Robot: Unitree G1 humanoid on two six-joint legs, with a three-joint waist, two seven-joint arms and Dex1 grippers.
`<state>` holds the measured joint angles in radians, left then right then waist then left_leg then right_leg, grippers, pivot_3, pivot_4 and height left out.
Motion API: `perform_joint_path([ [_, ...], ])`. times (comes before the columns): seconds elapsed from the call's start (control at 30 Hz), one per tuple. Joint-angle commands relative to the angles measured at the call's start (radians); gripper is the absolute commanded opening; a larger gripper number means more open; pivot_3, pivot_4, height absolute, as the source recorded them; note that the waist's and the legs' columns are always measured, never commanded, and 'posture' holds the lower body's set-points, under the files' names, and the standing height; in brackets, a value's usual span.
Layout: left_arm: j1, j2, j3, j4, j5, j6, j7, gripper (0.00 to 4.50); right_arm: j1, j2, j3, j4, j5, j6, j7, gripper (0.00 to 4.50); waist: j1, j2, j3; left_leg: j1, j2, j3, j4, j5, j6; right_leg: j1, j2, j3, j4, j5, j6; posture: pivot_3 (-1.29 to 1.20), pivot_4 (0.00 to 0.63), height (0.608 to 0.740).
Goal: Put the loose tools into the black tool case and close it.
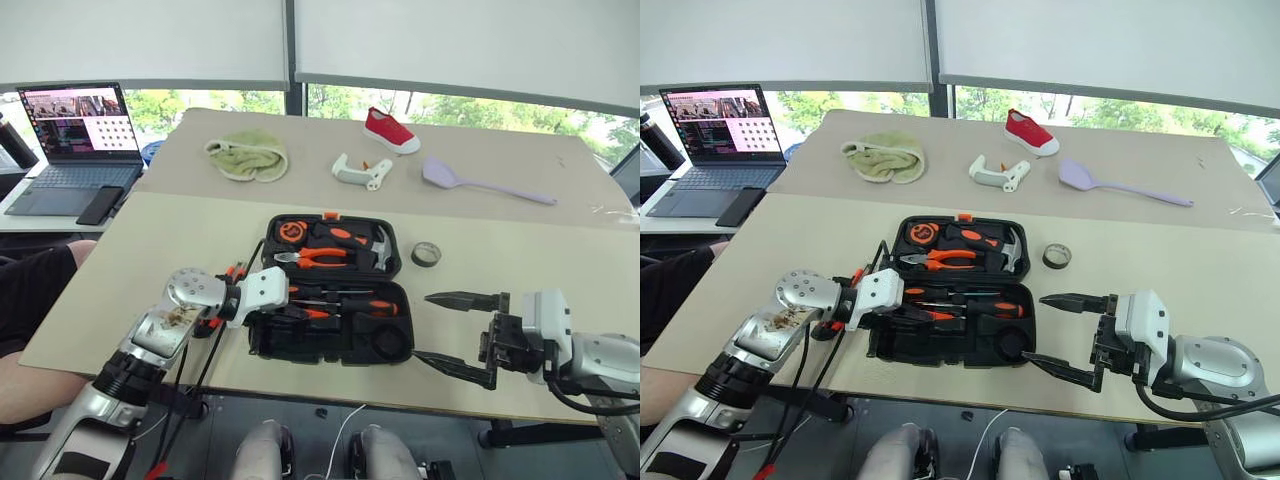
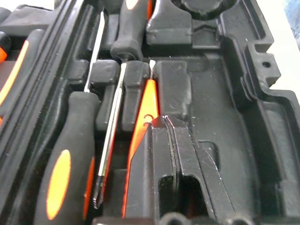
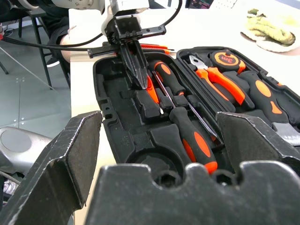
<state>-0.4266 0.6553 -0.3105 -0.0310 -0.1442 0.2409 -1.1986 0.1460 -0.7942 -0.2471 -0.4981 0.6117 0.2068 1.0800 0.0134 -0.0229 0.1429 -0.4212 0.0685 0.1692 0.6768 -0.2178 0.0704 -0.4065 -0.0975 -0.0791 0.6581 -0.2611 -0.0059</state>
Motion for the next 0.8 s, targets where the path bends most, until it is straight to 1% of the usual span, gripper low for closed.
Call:
perform_joint_path([
  [0.03, 0.021, -0.013, 0.038, 0.011, -0.002, 0.019, 0.055, 0.03, -0.02, 0.005, -0.019, 0.003, 0.01, -0.012, -0.002, 4.5, 0.002, 0.0, 0.0, 0.0, 0.0, 0.0, 0.0, 0.0, 0.0, 0.0, 0.0, 0.0, 0.0, 0.0, 0.0, 0.0, 0.15, 0.736],
  [0.07, 0.021, -0.017, 0.075, 0.008, -0.036, 0.009, 0.058, 0.03, -0.021, 0.008, -0.021, 0.009, 0.009, -0.016, 0.0, 4.5, 0.002, 0.0, 0.0, 0.0, 0.0, -0.001, 0.0, 0.0, 0.0, 0.001, 0.0, 0.0, -0.001, 0.0, 0.0, 0.0, 0.15, 0.736],
  [0.13, 0.042, -0.021, 0.193, -0.021, -0.159, 0.034, 0.051, 0.03, -0.015, 0.023, -0.036, 0.026, 0.019, -0.032, 0.006, 4.5, 0.0, 0.0, 0.0, -0.001, 0.0, -0.001, 0.0, 0.0, 0.0, 0.0, -0.001, 0.0, -0.001, 0.0, 0.0, 0.0, 0.15, 0.736],
  [0.17, 0.067, -0.007, 0.26, -0.038, -0.21, 0.044, 0.05, 0.03, -0.007, 0.03, -0.045, 0.039, 0.02, -0.046, 0.016, 4.5, -0.001, 0.0, 0.0, -0.001, 0.0, -0.001, 0.0, 0.0, 0.0, 0.0, -0.001, 0.0, -0.001, 0.0, 0.0, 0.0, 0.15, 0.736],
  [0.23, 0.127, 0.025, 0.37, -0.066, -0.288, 0.032, 0.025, 0.54, 0.012, 0.042, -0.061, 0.065, 0.018, -0.076, 0.04, 4.5, -0.006, -0.001, 0.001, -0.002, 0.002, -0.001, 0.0, 0.0, 0.0, -0.001, 0.0, 0.0, 0.0, 0.0, -0.001, 0.0, 0.15, 0.736],
  [0.27, 0.167, 0.05, 0.419, -0.078, -0.311, 0.035, 0.015, 0.71, 0.023, 0.047, -0.067, 0.082, 0.011, -0.096, 0.055, 4.5, -0.009, -0.001, 0.001, -0.002, 0.002, -0.001, 0.0, 0.0, 0.0, -0.001, 0.0, 0.001, 0.0, 0.0, -0.001, 0.0, 0.15, 0.736],
  [0.3, 0.207, 0.072, 0.469, -0.083, -0.33, 0.043, 0.01, 1.06, 0.031, 0.051, -0.072, 0.101, 0.003, -0.116, 0.068, 4.5, -0.012, -0.001, 0.001, -0.002, 0.002, -0.001, -0.001, 0.0, 0.0, -0.002, 0.0, 0.001, 0.0, 0.0, -0.001, 0.0, 0.15, 0.736],
  [0.33, 0.256, 0.095, 0.524, -0.079, -0.339, 0.041, 0.012, 1.55, 0.04, 0.052, -0.074, 0.123, -0.005, -0.131, 0.081, 4.5, -0.014, 0.0, 0.0, -0.001, 0.002, -0.001, -0.001, 0.0, -0.001, -0.001, -0.001, 0.001, 0.0, 0.0, -0.001, 0.0, 0.15, 0.736],
  [0.37, 0.302, 0.117, 0.565, -0.072, -0.337, 0.032, 0.014, 1.81, 0.046, 0.052, -0.073, 0.142, -0.012, -0.144, 0.092, 4.5, -0.016, 0.0, 0.0, 0.0, 0.001, -0.001, -0.002, 0.0, -0.001, 0.0, -0.001, 0.001, -0.001, -0.001, -0.001, 0.0, 0.15, 0.736],
  [0.4, 0.344, 0.126, 0.599, -0.069, -0.334, 0.0, 0.009, 2.2, 0.047, 0.056, -0.071, 0.157, -0.014, -0.151, 0.098, 4.5, -0.016, 0.0, 0.001, 0.0, 0.001, -0.001, -0.002, 0.0, -0.001, 0.0, -0.001, 0.0, -0.001, -0.001, -0.001, 0.0, 0.15, 0.736],
  [0.43, 0.377, 0.132, 0.622, -0.07, -0.332, -0.027, 0.004, 2.51, 0.047, 0.057, -0.066, 0.169, -0.017, -0.156, 0.103, 4.5, -0.016, 0.0, 0.001, 0.0, 0.001, -0.001, -0.002, -0.001, -0.001, 0.0, -0.001, 0.0, -0.001, -0.001, -0.001, 0.0, 0.15, 0.736],
  [0.47, 0.4, 0.134, 0.636, -0.087, -0.335, -0.037, 0.005, 2.94, 0.045, 0.058, -0.06, 0.178, -0.02, -0.163, 0.108, 4.5, -0.015, 0.0, 0.001, 0.0, 0.001, -0.001, -0.002, -0.001, -0.001, 0.0, -0.002, 0.0, -0.001, -0.001, -0.001, 0.0, 0.15, 0.736],
  [0.53, 0.44, 0.129, 0.646, -0.13, -0.342, -0.06, 0.007, 3.65, 0.035, 0.066, -0.044, 0.189, -0.025, -0.17, 0.11, 4.5, -0.006, 0.001, 0.001, 0.0, 0.0, -0.001, -0.002, -0.005, -0.008, -0.001, -0.006, -0.001, -0.002, -0.001, 0.0, 0.0, 0.15, 0.736],
  [0.57, 0.452, 0.128, 0.644, -0.145, -0.346, -0.064, 0.006, 3.65, 0.029, 0.069, -0.037, 0.192, -0.027, -0.172, 0.109, 4.5, -0.001, 0.001, 0.001, 0.0, 0.0, -0.002, -0.002, -0.005, -0.009, -0.005, -0.01, -0.001, -0.003, -0.001, -0.001, 0.0, 0.15, 0.736],
  [0.63, 0.459, 0.129, 0.621, -0.169, -0.339, -0.081, -0.001, 3.65, 0.019, 0.074, -0.028, 0.197, -0.029, -0.172, 0.109, 4.5, 0.003, 0.001, 0.001, -0.001, 0.0, -0.002, -0.002, -0.007, -0.009, -0.005, -0.012, -0.001, -0.004, -0.004, -0.005, 0.0, 0.15, 0.736],
  [0.73, 0.411, 0.116, 0.549, -0.193, -0.326, -0.076, 0.011, 3.65, 0.006, 0.077, -0.022, 0.204, -0.032, -0.173, 0.109, 4.5, 0.005, 0.001, 0.001, -0.001, -0.001, -0.001, -0.002, -0.007, -0.009, -0.004, -0.014, -0.001, -0.004, -0.004, -0.005, 0.0, 0.15, 0.736],
  [0.8, 0.323, 0.085, 0.45, -0.182, -0.286, -0.076, 0.024, 3.14, -0.004, 0.077, -0.016, 0.205, -0.034, -0.171, 0.106, 4.5, 0.007, 0.001, 0.001, -0.001, -0.002, -0.001, -0.002, -0.007, -0.008, -0.003, -0.013, -0.002, -0.004, -0.001, -0.001, 0.0, 0.15, 0.736],
])
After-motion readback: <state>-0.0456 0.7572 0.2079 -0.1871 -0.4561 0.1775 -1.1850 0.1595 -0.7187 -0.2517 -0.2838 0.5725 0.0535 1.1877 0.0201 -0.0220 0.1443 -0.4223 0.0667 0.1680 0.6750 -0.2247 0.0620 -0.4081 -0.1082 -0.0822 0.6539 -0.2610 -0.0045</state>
